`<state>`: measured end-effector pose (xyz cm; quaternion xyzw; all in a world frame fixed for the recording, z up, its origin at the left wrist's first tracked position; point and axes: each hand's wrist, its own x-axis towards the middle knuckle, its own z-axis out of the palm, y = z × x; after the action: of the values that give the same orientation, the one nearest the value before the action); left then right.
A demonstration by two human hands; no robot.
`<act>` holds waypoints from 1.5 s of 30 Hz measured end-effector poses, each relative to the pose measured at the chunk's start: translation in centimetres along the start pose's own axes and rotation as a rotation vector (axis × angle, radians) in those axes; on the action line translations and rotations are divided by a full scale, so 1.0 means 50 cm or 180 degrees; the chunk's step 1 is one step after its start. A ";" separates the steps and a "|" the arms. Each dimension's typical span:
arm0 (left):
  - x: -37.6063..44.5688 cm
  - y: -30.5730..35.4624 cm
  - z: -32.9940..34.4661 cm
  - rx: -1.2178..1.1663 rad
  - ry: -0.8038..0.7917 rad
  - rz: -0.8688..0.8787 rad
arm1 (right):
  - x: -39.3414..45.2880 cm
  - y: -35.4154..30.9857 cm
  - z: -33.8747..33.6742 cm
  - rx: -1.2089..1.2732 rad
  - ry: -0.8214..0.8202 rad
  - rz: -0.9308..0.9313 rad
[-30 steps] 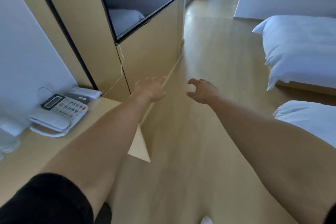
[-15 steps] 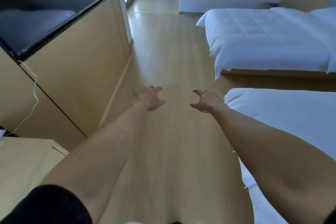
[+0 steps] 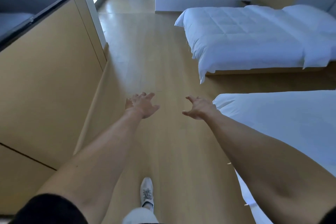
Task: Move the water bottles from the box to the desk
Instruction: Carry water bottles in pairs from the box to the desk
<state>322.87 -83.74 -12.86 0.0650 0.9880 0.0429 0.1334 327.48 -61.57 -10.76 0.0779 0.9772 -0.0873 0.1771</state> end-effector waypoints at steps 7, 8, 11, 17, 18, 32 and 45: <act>0.235 -0.075 -0.090 -0.0030 -0.0121 0.0261 | 0.222 -0.104 -0.088 0.0011 -0.0079 0.0144; 0.269 -0.084 -0.107 -0.0025 -0.0127 0.0281 | 0.251 -0.119 -0.104 0.0005 -0.0079 0.0162; 0.372 -0.100 -0.158 -0.0067 -0.0085 0.0355 | 0.338 -0.150 -0.151 0.0073 -0.0018 0.0188; 0.547 -0.100 -0.206 -0.0091 -0.0191 0.0502 | 0.507 -0.181 -0.213 0.0167 0.0019 0.0295; 0.578 -0.101 -0.212 -0.0119 -0.0208 0.0500 | 0.539 -0.185 -0.220 0.0173 0.0015 0.0303; 1.093 -0.102 -0.335 -0.0094 -0.0282 0.0035 | 1.118 -0.227 -0.360 0.0306 -0.0182 -0.0027; 1.544 -0.131 -0.462 -0.0235 -0.0082 -0.0078 | 1.574 -0.303 -0.527 0.0120 -0.0175 -0.0191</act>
<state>242.07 -80.97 -11.29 0.0485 0.9847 0.0769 0.1489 243.14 -61.54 -12.59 0.0495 0.9721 -0.1131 0.1997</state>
